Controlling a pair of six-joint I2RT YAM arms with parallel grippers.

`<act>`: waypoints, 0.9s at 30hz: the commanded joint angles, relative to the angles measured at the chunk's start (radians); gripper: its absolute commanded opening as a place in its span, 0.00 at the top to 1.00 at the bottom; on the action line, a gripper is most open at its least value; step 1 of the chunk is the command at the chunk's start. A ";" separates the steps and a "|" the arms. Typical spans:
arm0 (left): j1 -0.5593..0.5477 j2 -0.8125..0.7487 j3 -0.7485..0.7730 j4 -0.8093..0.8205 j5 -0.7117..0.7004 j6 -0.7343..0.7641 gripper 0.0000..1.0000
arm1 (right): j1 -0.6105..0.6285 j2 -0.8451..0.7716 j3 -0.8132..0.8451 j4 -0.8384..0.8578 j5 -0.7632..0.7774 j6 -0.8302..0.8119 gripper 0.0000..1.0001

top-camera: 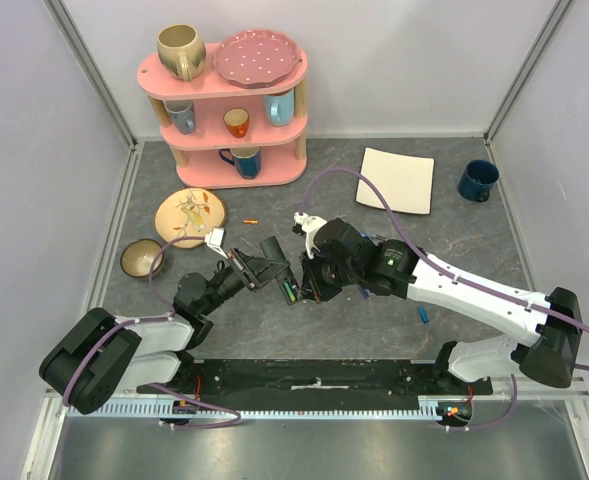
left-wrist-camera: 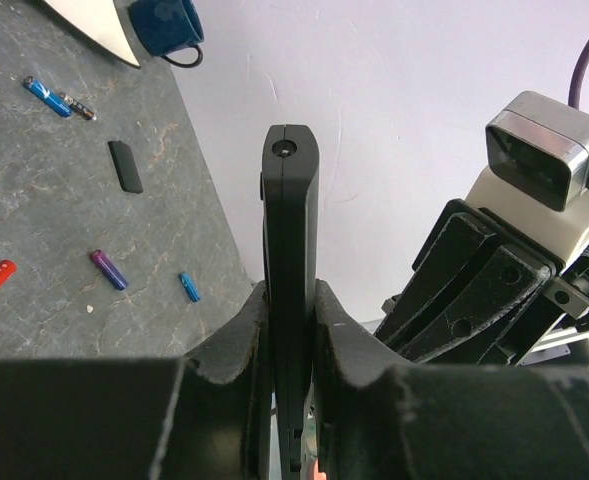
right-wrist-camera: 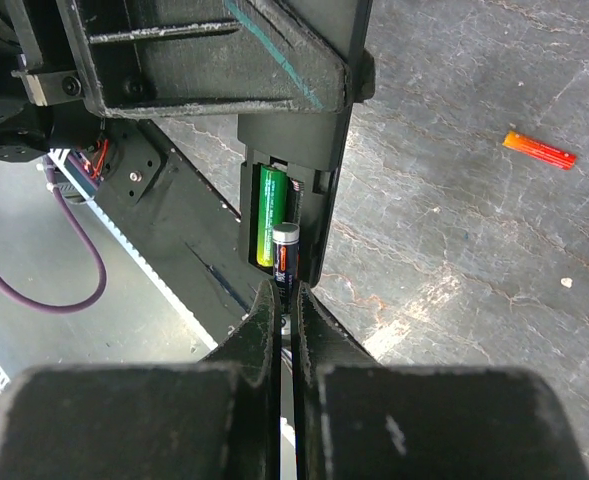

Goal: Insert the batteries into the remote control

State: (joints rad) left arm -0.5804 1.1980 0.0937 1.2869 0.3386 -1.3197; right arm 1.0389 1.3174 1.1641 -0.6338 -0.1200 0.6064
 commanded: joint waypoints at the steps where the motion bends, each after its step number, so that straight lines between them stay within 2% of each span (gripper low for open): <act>1: -0.006 -0.017 -0.009 0.066 -0.033 -0.007 0.98 | 0.009 0.009 0.060 -0.007 -0.017 0.033 1.00; 27: -0.029 -0.117 -0.048 0.015 -0.079 0.027 0.98 | 0.012 0.085 0.092 -0.035 0.002 0.062 1.00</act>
State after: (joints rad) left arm -0.5972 1.1110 0.0547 1.2472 0.2775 -1.3071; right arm 1.0473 1.3849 1.2152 -0.6575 -0.1234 0.6582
